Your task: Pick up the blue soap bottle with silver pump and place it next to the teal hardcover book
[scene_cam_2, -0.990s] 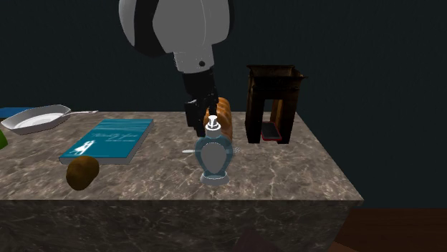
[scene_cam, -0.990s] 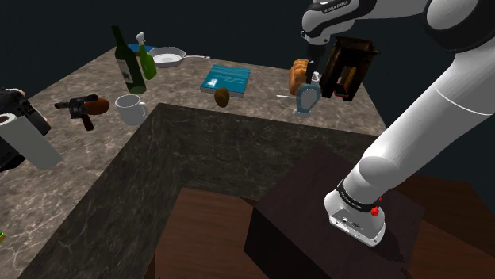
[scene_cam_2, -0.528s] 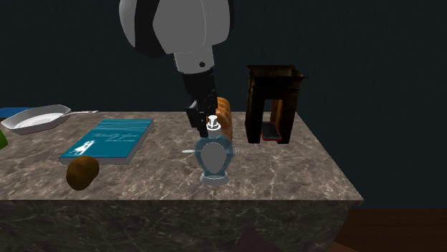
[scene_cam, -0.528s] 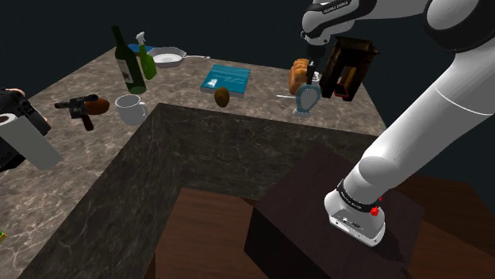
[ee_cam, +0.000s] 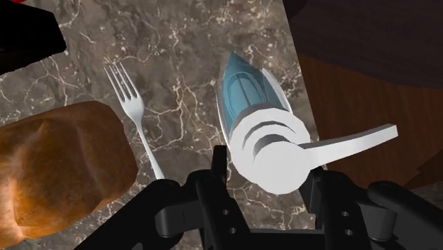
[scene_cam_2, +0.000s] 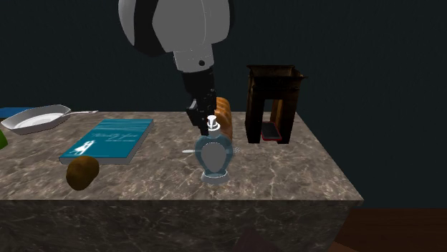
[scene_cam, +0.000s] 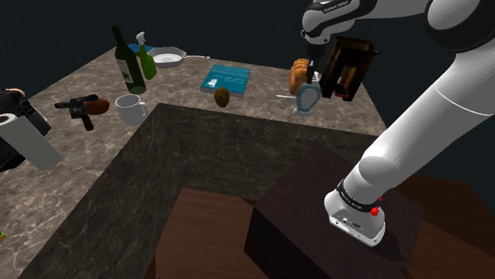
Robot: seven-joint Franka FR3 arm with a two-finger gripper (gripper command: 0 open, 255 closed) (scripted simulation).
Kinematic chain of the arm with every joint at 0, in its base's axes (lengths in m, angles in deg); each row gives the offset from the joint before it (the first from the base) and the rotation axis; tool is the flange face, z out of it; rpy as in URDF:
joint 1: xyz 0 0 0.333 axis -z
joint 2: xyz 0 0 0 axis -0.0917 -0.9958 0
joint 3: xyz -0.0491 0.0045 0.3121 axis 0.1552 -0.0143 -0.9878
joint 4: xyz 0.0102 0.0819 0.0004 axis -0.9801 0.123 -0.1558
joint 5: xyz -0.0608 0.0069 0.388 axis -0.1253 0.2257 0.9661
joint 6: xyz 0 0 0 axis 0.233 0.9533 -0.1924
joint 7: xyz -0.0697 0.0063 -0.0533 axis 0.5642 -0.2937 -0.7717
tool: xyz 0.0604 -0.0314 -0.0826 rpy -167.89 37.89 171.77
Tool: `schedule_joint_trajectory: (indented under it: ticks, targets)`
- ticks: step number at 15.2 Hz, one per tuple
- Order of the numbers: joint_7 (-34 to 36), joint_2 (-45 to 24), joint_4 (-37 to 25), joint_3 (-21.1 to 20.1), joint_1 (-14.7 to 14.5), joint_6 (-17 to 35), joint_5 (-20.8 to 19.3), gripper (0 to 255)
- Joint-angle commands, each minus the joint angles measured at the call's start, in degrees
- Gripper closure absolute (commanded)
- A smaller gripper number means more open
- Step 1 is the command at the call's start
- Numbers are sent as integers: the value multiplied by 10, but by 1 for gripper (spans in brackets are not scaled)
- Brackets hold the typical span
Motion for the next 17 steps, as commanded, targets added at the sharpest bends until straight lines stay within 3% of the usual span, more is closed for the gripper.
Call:
schedule_joint_trajectory:
  ticks: [1,17]
  targets:
    - [-1,-2,2,0,0,-1,0,255]
    - [-5,26,-94,-8,-3,-123,-4,255]
